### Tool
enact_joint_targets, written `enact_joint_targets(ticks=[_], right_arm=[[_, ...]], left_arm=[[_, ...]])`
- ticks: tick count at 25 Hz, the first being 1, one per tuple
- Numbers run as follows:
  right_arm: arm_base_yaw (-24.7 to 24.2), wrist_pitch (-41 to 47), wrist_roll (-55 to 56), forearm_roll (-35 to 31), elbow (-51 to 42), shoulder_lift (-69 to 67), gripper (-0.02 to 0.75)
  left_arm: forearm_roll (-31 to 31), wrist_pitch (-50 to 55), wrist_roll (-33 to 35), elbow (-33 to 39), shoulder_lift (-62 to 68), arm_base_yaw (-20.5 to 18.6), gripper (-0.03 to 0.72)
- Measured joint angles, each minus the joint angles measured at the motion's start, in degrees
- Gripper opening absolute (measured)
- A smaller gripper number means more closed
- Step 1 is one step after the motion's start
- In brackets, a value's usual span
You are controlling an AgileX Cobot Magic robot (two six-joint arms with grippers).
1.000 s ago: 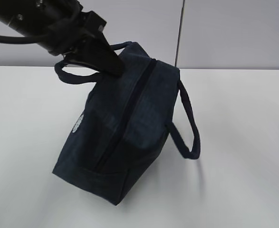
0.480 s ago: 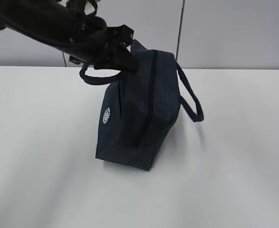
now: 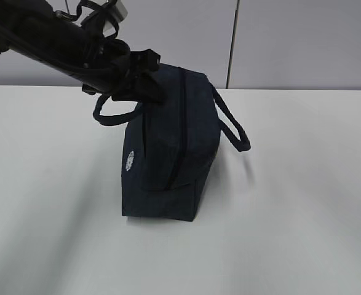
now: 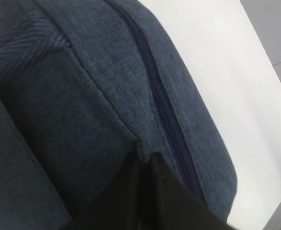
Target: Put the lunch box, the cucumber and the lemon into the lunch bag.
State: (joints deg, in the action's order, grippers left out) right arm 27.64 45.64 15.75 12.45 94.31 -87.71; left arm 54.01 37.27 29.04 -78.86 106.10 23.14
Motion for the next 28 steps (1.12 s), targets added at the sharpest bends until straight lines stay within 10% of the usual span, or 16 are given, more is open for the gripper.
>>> enact_joint_targets(ticks=[12,21,28], right_arm=[[0.0,0.0,0.0,0.0,0.0,0.0,0.348],[0.0,0.1,0.0,0.0,0.0,-0.6,0.349],[0.0,0.5,0.0,0.0,0.0,-0.6,0.349]], left_arm=[[-6.8,4.0,-0.4,0.0,0.0,-3.3,0.008],[-11.0,4.2,-1.7,-0.1,0.0,-3.3,0.364],[-14.0,5.4,-2.6,-0.1,-1.3,-5.6,0.412]])
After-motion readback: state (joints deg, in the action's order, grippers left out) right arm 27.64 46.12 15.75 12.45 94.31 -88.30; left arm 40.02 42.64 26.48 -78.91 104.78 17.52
